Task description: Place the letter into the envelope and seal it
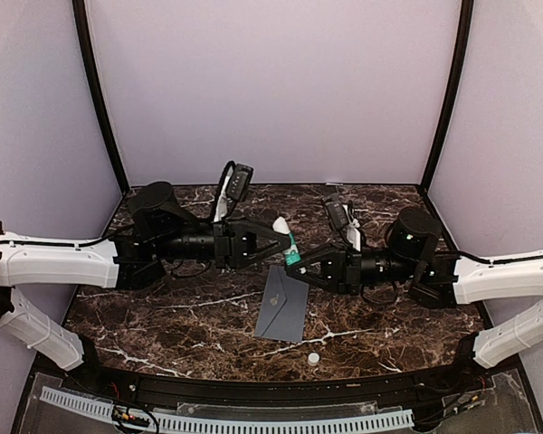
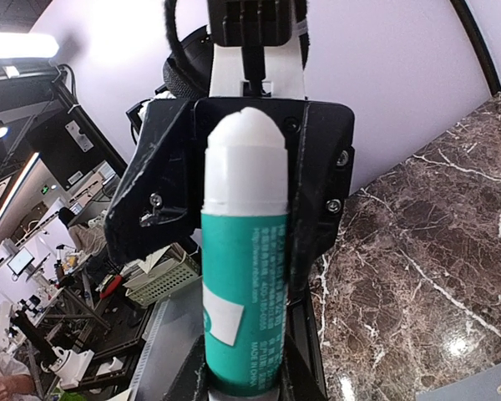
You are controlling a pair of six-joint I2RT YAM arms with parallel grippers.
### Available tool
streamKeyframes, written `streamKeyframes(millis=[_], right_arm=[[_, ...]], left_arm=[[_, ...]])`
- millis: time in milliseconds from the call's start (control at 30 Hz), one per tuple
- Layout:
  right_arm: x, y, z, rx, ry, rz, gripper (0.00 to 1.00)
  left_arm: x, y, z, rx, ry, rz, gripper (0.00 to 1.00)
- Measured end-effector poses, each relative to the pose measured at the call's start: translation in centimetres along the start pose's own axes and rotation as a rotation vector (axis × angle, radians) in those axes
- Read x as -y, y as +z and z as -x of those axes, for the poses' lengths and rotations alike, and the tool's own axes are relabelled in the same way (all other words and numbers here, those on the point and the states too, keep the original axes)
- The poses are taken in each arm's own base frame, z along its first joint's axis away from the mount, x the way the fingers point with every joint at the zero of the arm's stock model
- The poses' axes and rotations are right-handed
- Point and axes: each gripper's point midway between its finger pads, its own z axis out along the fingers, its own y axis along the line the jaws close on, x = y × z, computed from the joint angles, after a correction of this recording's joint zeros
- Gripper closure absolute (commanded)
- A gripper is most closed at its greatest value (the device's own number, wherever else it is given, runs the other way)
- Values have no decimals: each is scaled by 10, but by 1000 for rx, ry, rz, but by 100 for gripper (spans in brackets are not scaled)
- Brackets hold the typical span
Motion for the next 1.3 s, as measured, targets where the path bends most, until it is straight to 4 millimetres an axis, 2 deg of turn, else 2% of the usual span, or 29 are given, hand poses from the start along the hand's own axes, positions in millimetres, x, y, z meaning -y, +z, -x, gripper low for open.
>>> streamKeyframes(millis=[133, 333, 367, 433, 500, 600, 767, 1000, 1300], right_arm=[[-1, 1, 0, 2, 1, 10, 98], [-7, 2, 5, 11, -10, 39, 96], [-7, 3, 4, 9, -2, 41, 92], [-6, 3, 4, 9, 11, 39, 78], [-6, 3, 4, 7, 17, 38, 66], [-6, 3, 3, 5, 14, 42, 62], [-11, 3, 1, -10, 21, 66, 72], [-14, 4, -7, -48, 39, 107, 74], [-14, 5, -11, -66, 63, 121, 96]], left_arm=[[1, 2, -1, 0, -8, -16, 58], [1, 1, 0, 12, -26, -34, 84], [-1, 1, 1, 17, -27, -32, 90], [-2, 1, 1, 25, -12, -32, 96], [-3, 0, 1, 28, -17, -32, 99], [-3, 0, 0, 29, -26, -36, 100], [-2, -1, -1, 25, -34, -42, 100], [-2, -1, -2, 23, -41, -43, 100], [-2, -2, -3, 25, -39, -41, 100]])
